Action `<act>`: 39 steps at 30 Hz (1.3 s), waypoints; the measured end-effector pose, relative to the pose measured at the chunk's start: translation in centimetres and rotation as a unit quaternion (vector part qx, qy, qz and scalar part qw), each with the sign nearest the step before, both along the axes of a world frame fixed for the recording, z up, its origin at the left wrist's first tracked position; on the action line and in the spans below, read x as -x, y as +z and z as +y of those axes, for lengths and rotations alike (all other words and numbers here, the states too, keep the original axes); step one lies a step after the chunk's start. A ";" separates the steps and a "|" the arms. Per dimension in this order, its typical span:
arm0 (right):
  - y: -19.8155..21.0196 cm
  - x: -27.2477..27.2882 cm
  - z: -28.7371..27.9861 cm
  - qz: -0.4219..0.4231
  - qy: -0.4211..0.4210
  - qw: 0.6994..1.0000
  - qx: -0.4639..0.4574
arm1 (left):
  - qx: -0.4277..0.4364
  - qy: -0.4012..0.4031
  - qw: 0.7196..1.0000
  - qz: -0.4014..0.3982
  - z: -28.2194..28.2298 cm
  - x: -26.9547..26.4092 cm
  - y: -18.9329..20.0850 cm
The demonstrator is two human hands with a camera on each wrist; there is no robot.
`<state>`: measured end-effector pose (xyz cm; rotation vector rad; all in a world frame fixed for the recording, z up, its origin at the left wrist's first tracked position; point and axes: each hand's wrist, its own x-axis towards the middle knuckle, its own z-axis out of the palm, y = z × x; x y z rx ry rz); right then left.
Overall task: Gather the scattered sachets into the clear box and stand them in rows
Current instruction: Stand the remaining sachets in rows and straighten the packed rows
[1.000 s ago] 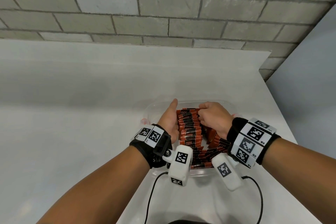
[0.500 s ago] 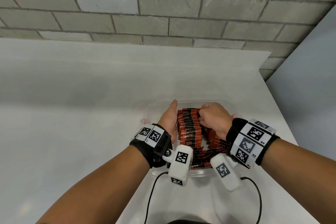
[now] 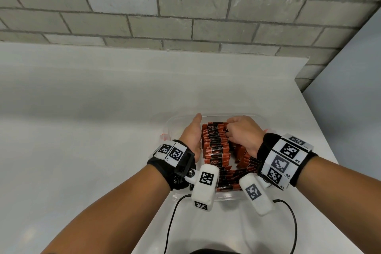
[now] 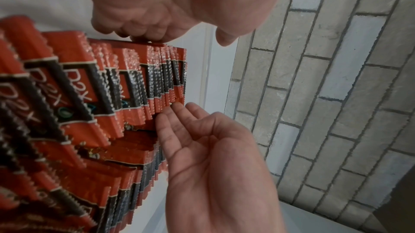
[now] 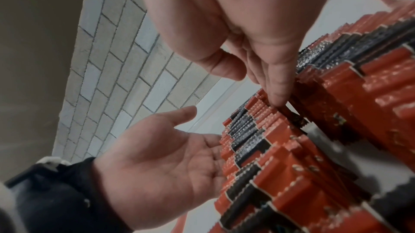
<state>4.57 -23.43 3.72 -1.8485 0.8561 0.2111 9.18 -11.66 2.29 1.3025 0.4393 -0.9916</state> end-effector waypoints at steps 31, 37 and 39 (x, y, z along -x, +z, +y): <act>0.4 0.8 0.8 0.063 -0.020 0.981 -0.180 | 0.007 -0.074 0.996 0.043 0.7 1.6 1.2; 0.2 0.9 1.3 0.061 -0.027 0.980 -0.189 | 0.025 -0.053 0.997 0.053 0.9 2.1 1.5; 0.4 1.2 1.1 0.070 -0.022 0.980 -0.183 | -0.004 -0.058 0.997 0.050 1.4 2.3 1.8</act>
